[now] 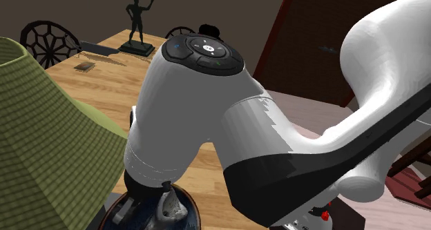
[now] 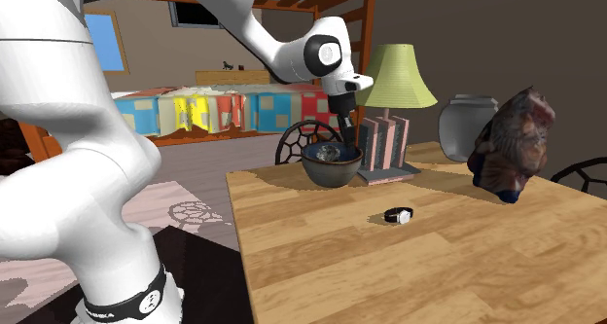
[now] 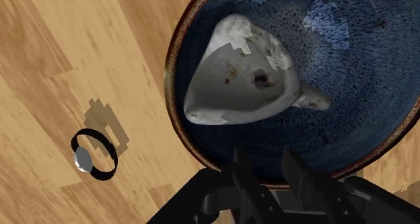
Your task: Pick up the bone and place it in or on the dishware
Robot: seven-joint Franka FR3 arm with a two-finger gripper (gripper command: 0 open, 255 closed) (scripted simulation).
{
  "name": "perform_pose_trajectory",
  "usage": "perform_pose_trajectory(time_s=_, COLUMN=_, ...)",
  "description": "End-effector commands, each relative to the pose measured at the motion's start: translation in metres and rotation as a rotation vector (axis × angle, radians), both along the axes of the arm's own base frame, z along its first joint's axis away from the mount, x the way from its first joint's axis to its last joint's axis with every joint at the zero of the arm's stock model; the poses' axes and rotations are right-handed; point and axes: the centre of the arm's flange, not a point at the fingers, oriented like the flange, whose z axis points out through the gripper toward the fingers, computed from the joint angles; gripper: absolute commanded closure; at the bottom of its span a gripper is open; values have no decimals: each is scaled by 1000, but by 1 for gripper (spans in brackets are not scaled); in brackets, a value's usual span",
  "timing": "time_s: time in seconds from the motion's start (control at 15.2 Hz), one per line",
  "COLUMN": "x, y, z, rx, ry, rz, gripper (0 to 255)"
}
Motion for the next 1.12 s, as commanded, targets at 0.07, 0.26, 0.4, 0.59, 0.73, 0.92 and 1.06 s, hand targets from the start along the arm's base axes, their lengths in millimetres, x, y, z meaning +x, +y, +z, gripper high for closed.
perform_pose_trajectory(time_s=0.07, x=0, y=0, z=0, rx=0, ry=0, rz=0, gripper=255)
perform_pose_trajectory(time_s=0.26, x=0, y=0, z=0, rx=0, ry=0, rz=0, gripper=255)
perform_pose_trajectory(time_s=0.4, x=0, y=0, z=0, rx=0, ry=0, rz=0, gripper=255)
perform_pose_trajectory(time_s=0.59, x=-15, y=-1, z=5, rx=-39, ry=-42, rz=202, gripper=0)
perform_pose_trajectory(time_s=0.73, x=-43, y=-12, z=12, rx=-116, ry=-125, rz=606, gripper=0)
perform_pose_trajectory(time_s=0.92, x=-69, y=-38, z=20, rx=-210, ry=-227, rz=1095, gripper=0)
perform_pose_trajectory(time_s=1.06, x=-66, y=-36, z=10, rx=-210, ry=-227, rz=1095, gripper=0)
